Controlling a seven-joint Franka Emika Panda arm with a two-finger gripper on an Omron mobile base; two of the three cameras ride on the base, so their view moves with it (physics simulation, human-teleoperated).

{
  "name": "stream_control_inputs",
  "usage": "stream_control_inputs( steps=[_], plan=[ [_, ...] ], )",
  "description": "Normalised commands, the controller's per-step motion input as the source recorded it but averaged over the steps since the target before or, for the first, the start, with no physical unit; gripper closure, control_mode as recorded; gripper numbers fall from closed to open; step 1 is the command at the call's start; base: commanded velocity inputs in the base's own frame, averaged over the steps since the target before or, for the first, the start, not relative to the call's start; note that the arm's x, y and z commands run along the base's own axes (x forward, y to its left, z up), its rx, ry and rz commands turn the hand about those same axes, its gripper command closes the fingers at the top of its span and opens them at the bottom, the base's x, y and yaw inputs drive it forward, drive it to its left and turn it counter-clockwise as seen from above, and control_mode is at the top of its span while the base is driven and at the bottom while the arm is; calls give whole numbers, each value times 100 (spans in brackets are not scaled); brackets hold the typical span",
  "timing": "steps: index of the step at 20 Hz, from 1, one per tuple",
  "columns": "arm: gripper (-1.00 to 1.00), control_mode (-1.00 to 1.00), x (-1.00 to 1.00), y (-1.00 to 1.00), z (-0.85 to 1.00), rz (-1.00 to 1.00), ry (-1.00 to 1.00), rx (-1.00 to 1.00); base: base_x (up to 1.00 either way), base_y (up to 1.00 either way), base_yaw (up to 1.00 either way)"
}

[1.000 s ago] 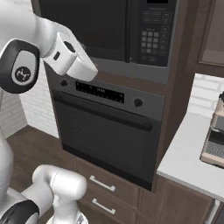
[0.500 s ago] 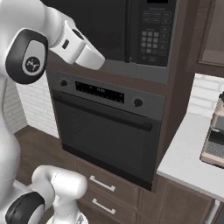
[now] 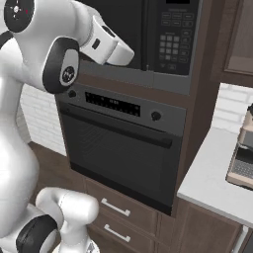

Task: Pick the eggplant from the sink and place it in the bowl. Then pick the bowl and place it in the microwave. Then close the microwave door and press the start button.

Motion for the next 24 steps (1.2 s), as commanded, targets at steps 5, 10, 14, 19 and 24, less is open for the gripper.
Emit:
stream_control_inputs(
  steps=[5, 10, 14, 19, 24],
  plan=[
    [-100, -100, 4, -34, 7, 3, -15, 0, 0, 0, 0],
    [100, -100, -8, -39, 0, 0, -3, 0, 0, 0, 0],
    [100, -100, 0, -28, -25, 0, 0, -1, 0, 0, 0],
    [100, -100, -4, -12, -4, 0, 0, -13, 0, 0, 0],
    [100, -100, -9, -4, 11, 0, 0, -23, 0, 0, 0]
  ],
)
